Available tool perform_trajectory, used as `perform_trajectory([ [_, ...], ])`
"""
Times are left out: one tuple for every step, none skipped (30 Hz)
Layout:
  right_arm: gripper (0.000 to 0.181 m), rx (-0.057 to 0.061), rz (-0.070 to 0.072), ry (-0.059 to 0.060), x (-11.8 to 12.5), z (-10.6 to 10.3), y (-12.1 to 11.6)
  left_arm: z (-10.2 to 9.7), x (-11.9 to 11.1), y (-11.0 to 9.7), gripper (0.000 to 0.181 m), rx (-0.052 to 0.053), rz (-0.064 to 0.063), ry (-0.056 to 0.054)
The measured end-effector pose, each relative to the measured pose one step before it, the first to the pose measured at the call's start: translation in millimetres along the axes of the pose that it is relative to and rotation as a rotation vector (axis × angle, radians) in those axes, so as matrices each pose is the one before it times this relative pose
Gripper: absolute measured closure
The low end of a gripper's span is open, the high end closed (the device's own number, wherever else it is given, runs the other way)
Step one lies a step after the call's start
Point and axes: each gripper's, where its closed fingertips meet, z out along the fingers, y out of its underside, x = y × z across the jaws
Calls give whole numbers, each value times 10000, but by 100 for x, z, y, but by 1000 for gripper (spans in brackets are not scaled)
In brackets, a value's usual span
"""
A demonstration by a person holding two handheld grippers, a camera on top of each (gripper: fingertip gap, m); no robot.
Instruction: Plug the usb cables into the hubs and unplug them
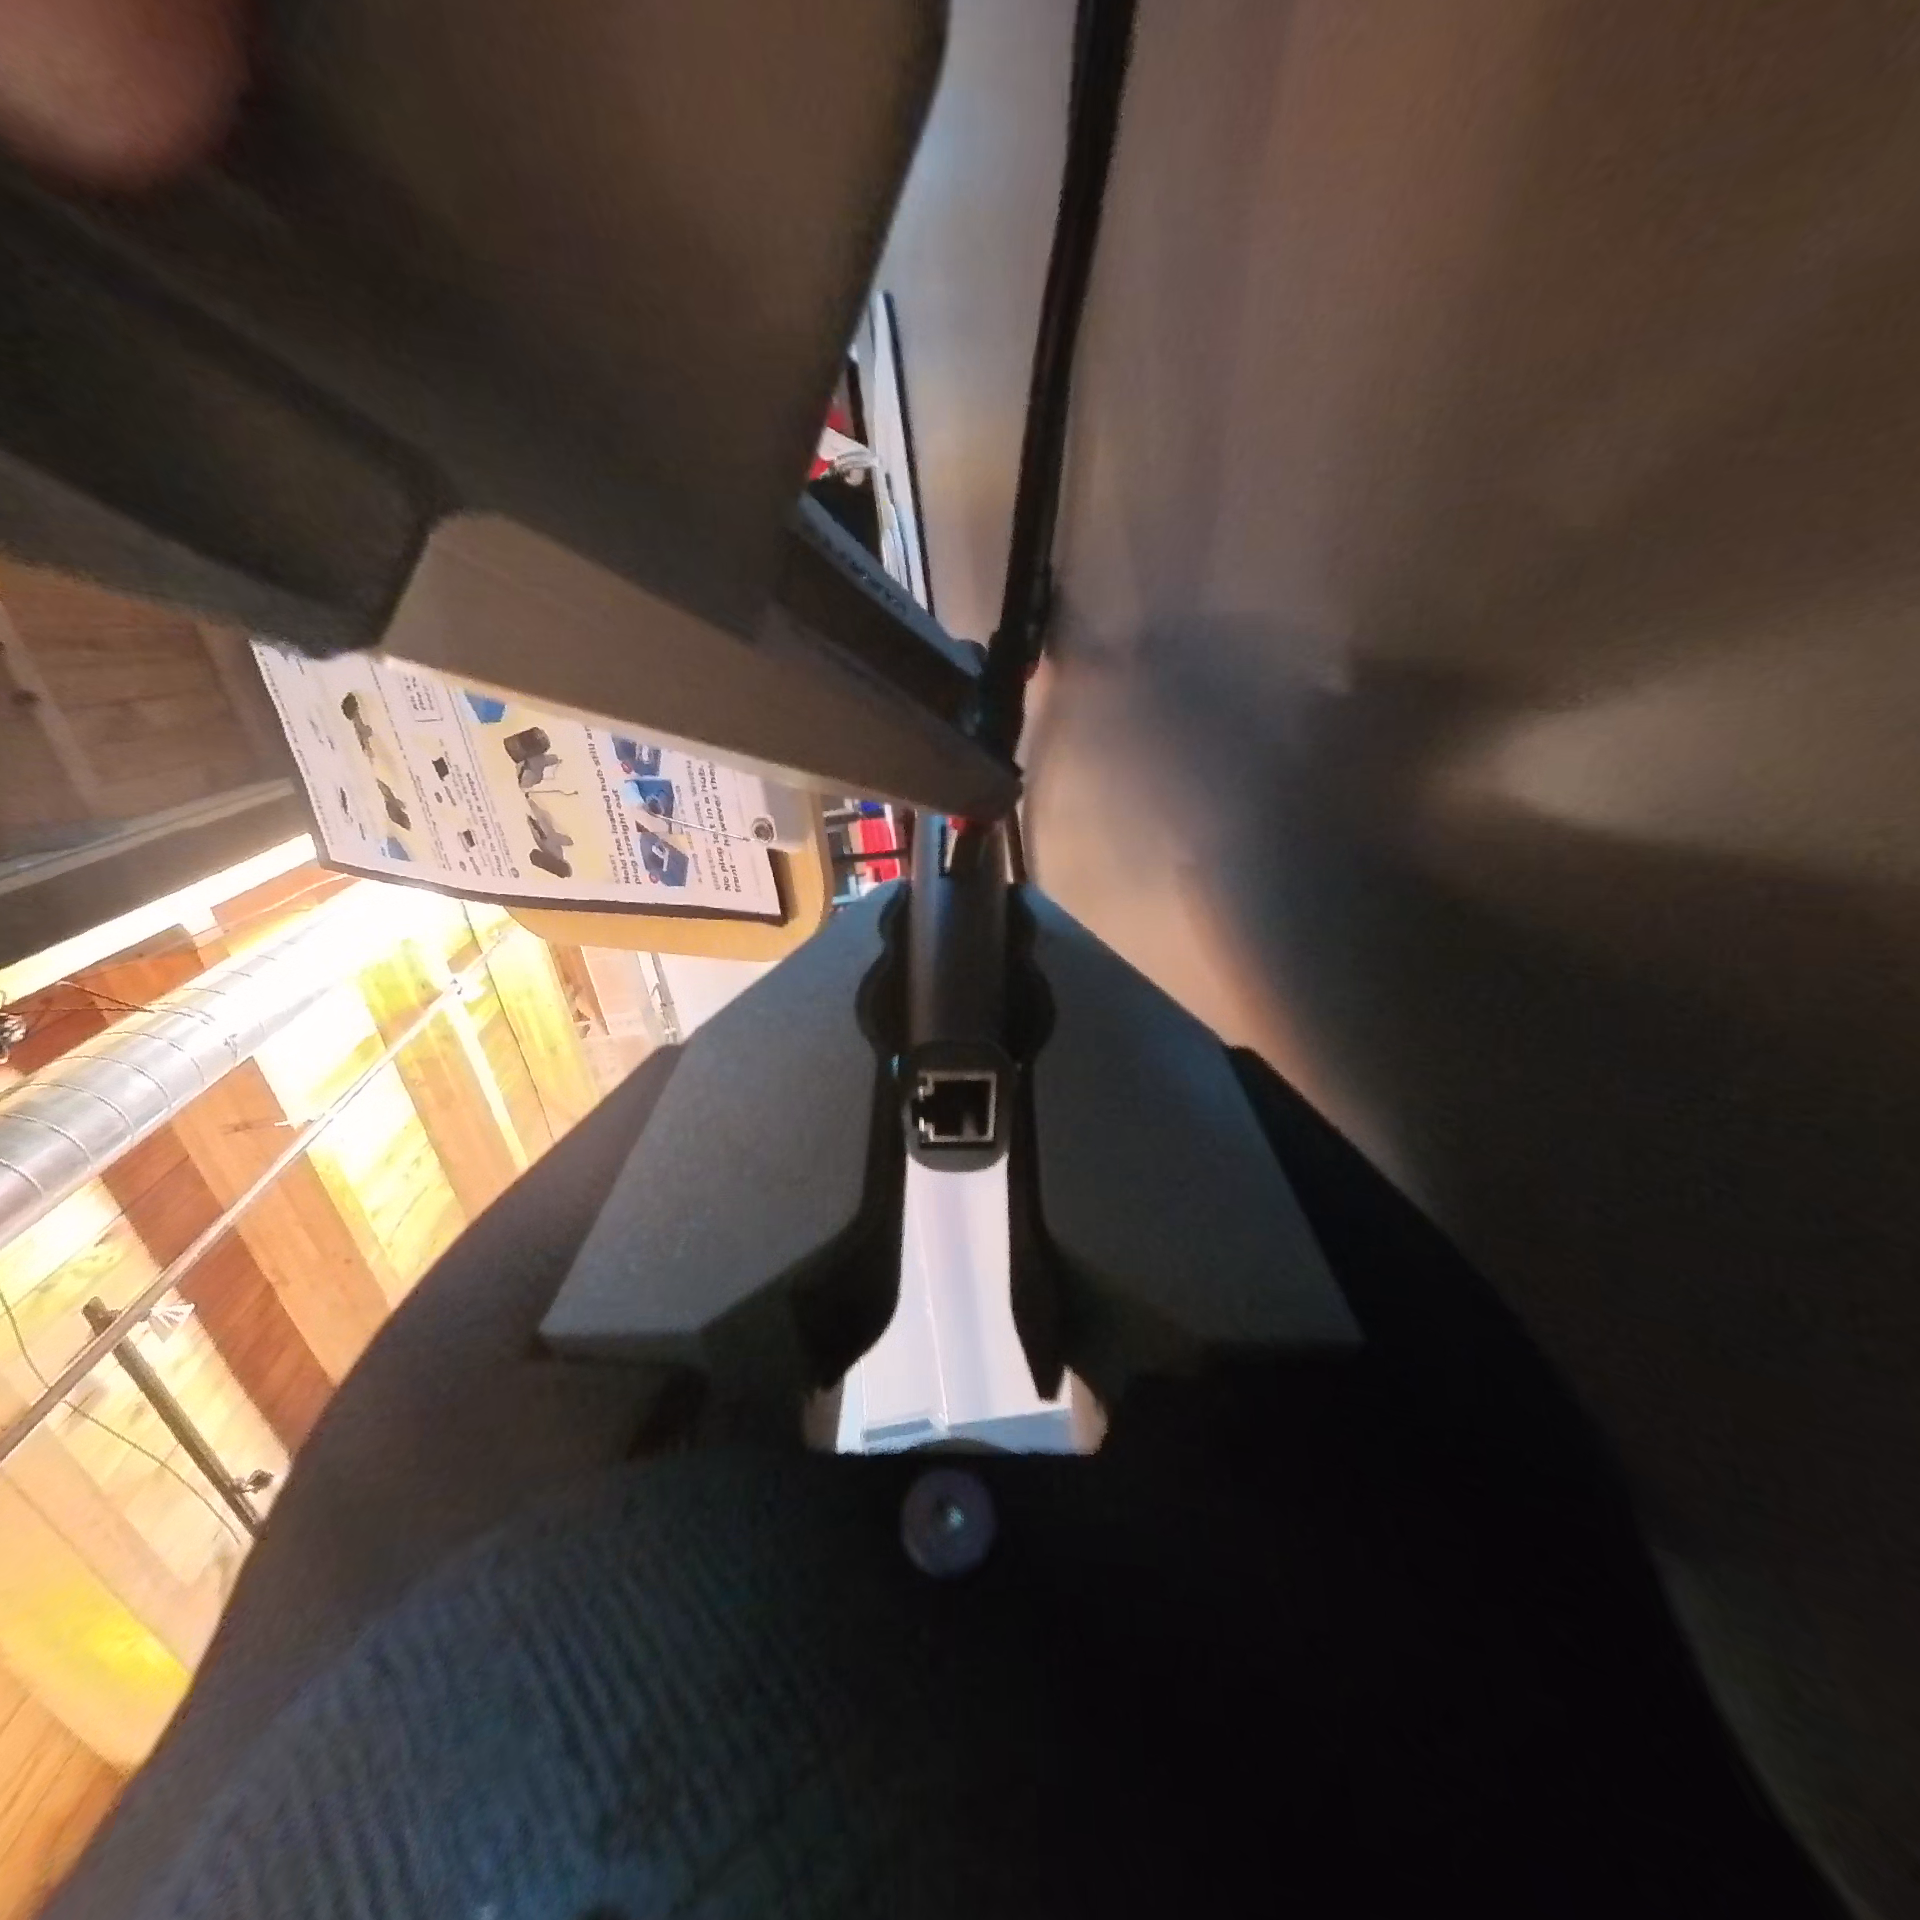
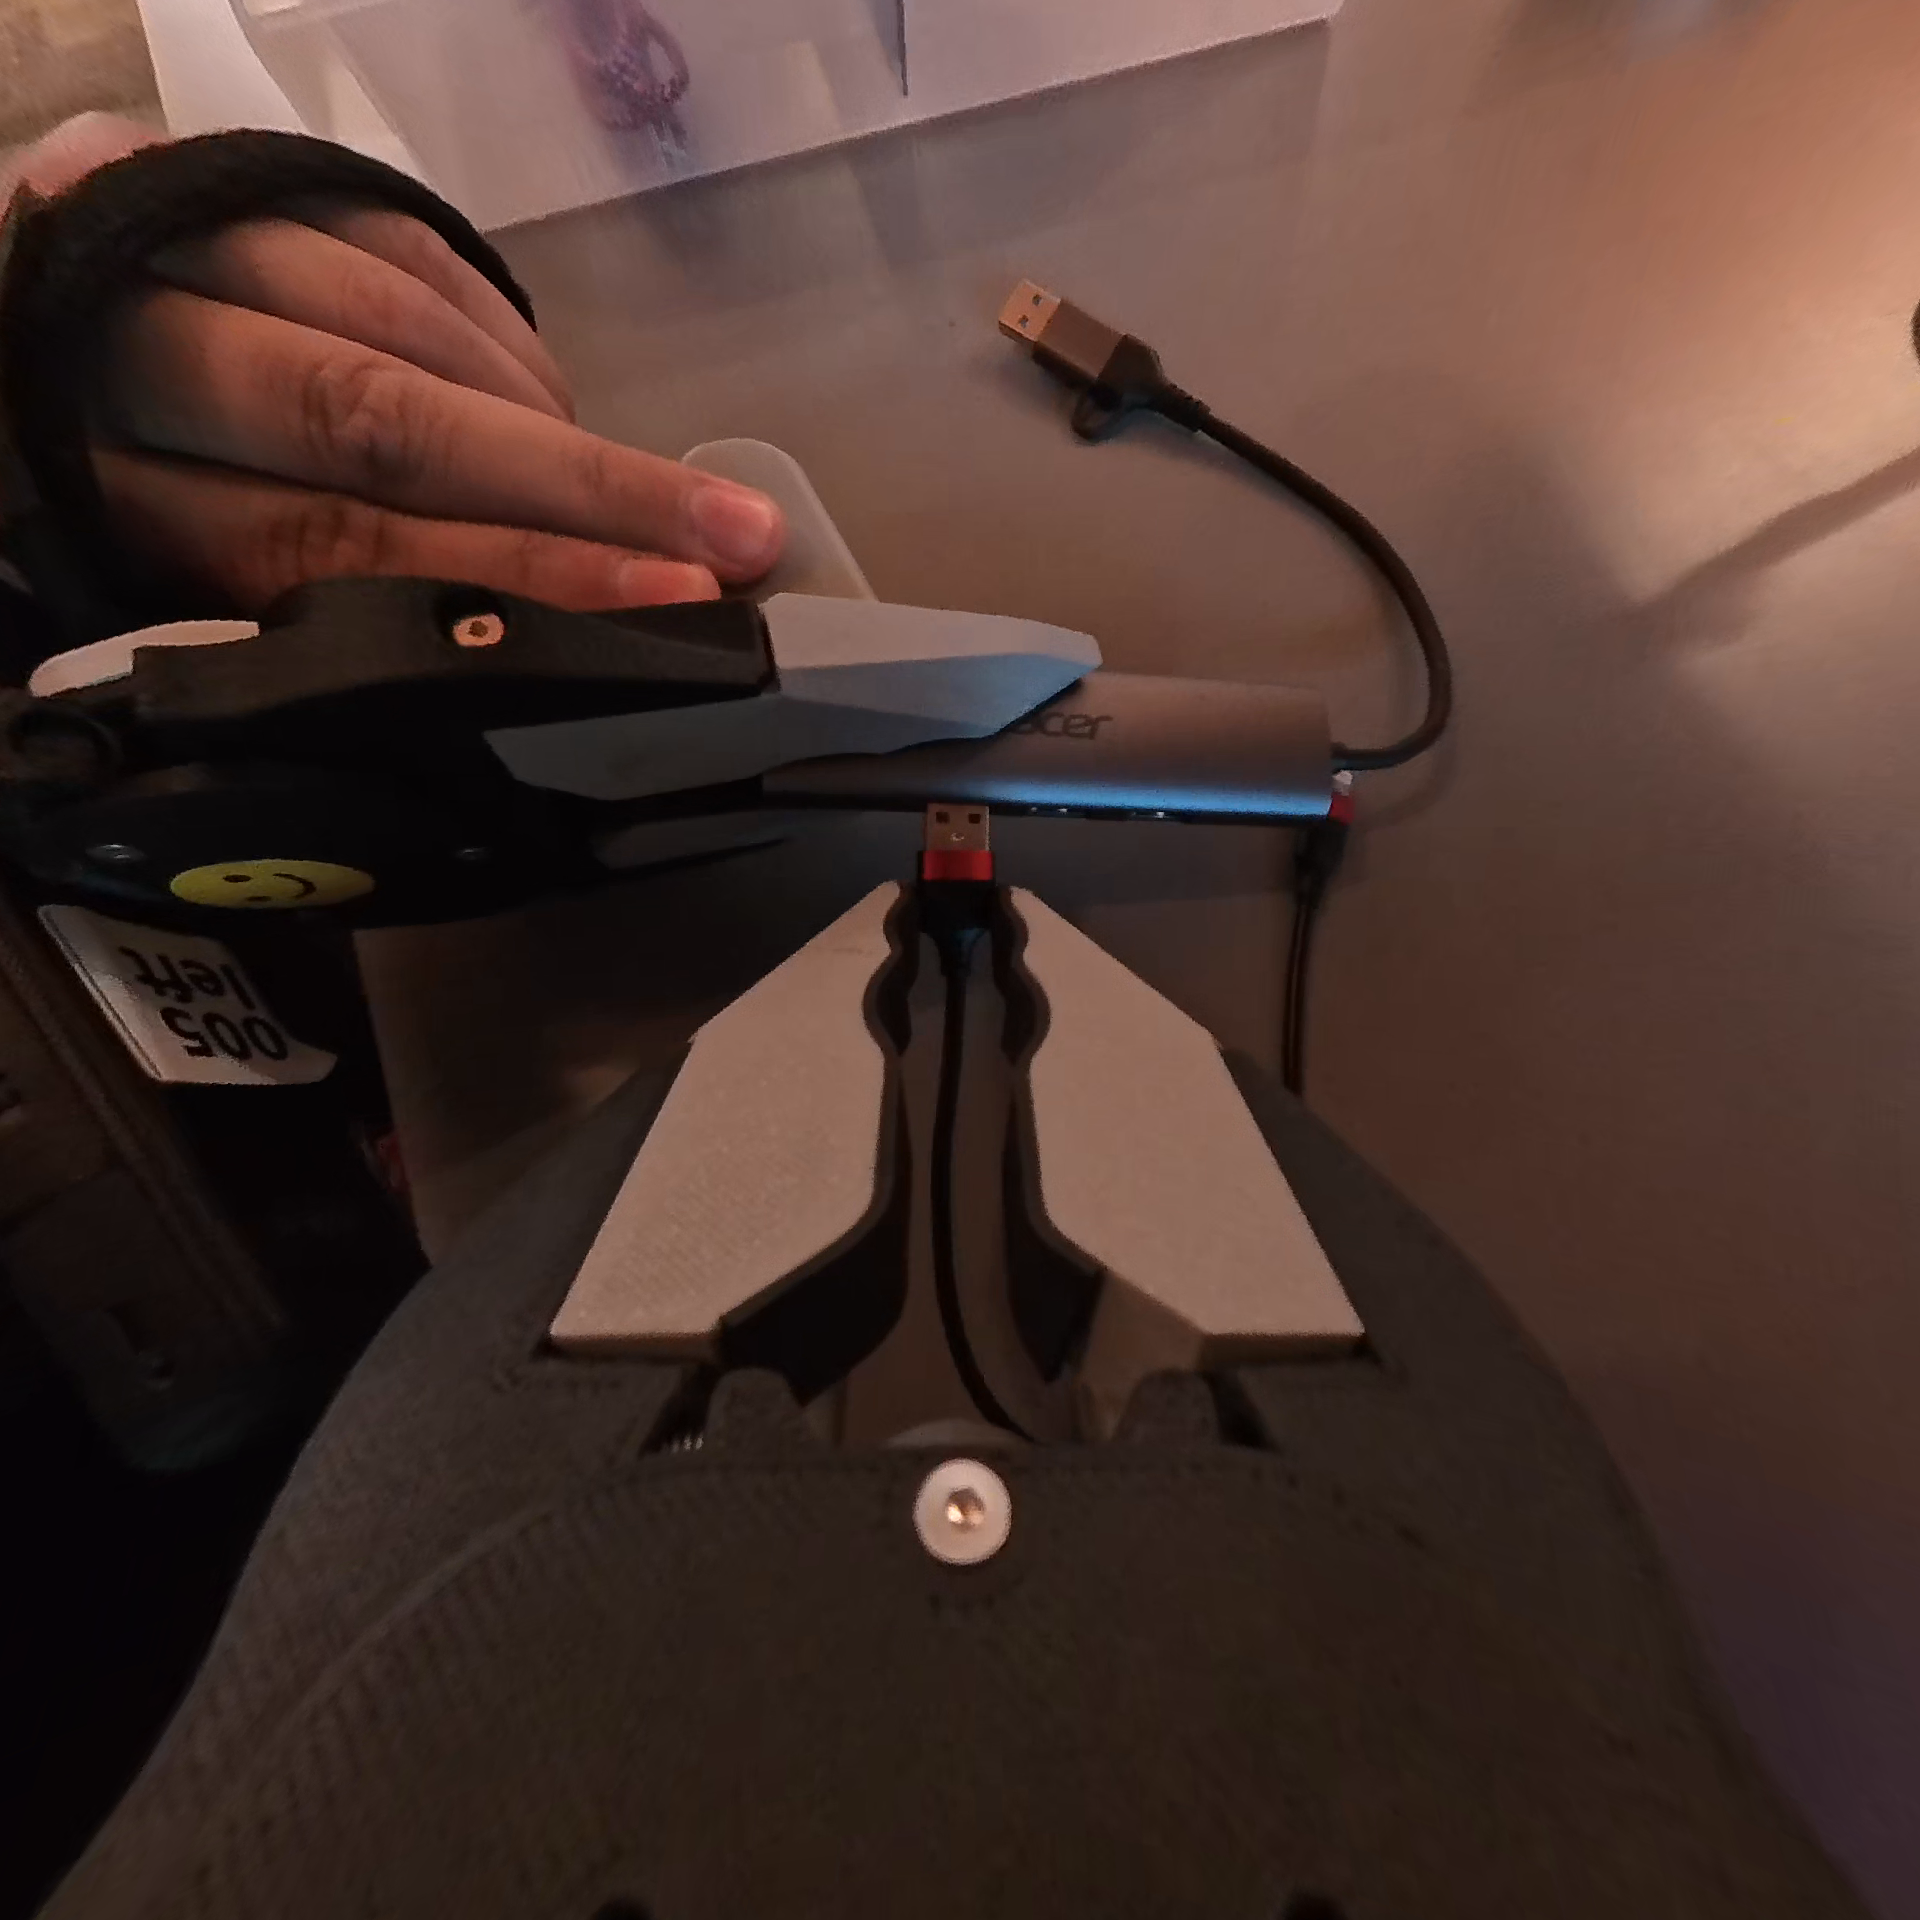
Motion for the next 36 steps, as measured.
perform_trajectory([
  [171,139,15,24,-7,25,-56,12,-51,175,171,-33,2,-3],
  [171,166,23,20,-9,16,-59,7,-38,47,170,-28,-2,-26],
  [171,145,15,36,15,2,-60,43,16,32,170,-10,-63,42],
  [171,100,19,36,36,-17,-64,28,-12,-2,170,-24,-29,-9],
  [172,29,11,15,22,11,-46,41,31,-1,170,-21,13,-21],
  [172,-15,5,-5,6,40,-10,35,-6,61,171,-34,17,-12],
  [172,-12,-5,-8,4,59,-28,30,-31,8,171,-24,1,7],
  [172,-24,2,-4,11,91,6,23,52,70,171,-37,-10,59],
  [172,-27,13,-16,3,84,27,55,71,25,171,-9,24,33],
  [171,-12,20,-43,-23,25,-1,12,-25,13,171,-8,30,-23],
  [171,-56,20,-79,-29,-14,38,-35,7,-35,171,20,31,-22],
  [171,-89,11,-91,-13,-78,50,-65,-86,-96,171,29,41,-55],
  [171,-49,-1,-119,-10,-108,-38,-74,-131,-90,171,15,85,-93],
  [174,218,5,-205,-134,-132,-431,-231,-37,-347,170,191,72,-89],
  [171,-114,121,-167,-43,-128,-15,-112,0,-248,170,1,18,-6],
  [171,-56,52,-22,76,-30,-14,99,-168,32,170,-22,108,-149],
  [171,-4,33,46,97,107,-6,204,108,78,170,11,-87,116],
  [171,71,-23,53,85,122,-56,128,2,170,170,-100,-7,1],
  [171,53,-12,-2,18,73,-13,45,-31,73,170,17,-12,-3],
  [170,-10,22,-50,-11,63,77,45,103,8,170,71,-89,122],
  [171,17,68,-53,31,-33,-4,-43,5,-51,169,-6,-6,-13],
  [171,70,44,24,66,-88,-94,12,-123,54,168,-37,5,-96],
  [171,43,-33,76,51,-52,-46,56,-21,-18,168,37,-162,72],
  [170,-4,-81,96,11,-54,-22,54,50,-101,168,56,-207,131],
  [170,-59,-92,106,13,-91,-14,4,-53,-30,169,25,-61,-5],
  [170,-115,-114,112,22,-84,47,-16,-50,-92,169,41,-6,-21],
  [170,-117,-194,122,11,-78,68,13,-13,-126,168,127,-137,94],
  [170,15,-300,134,-4,-243,-107,-22,-111,-108,168,178,-346,106],
  [170,143,-371,142,-21,-463,-298,-104,-370,-175,167,188,-438,13],
  [170,85,-416,140,-47,-609,-266,-6,-158,-77,167,178,-413,95],
  [167,-19,-444,121,-98,-638,-158,-14,-153,110,167,21,-348,73],
  [156,-107,-448,60,-232,-562,-87,2,-317,211,168,2,-309,-31],
  [143,-203,-438,28,-356,-358,28,178,-189,131,168,69,-328,34],
  [135,-328,-420,223,-94,-95,224,39,27,-33,168,137,-347,190],
  [133,-452,-442,573,422,128,421,-75,85,-165,167,195,-302,214],
  [131,-394,-532,792,699,289,324,-139,23,-255,167,225,-200,125],
])
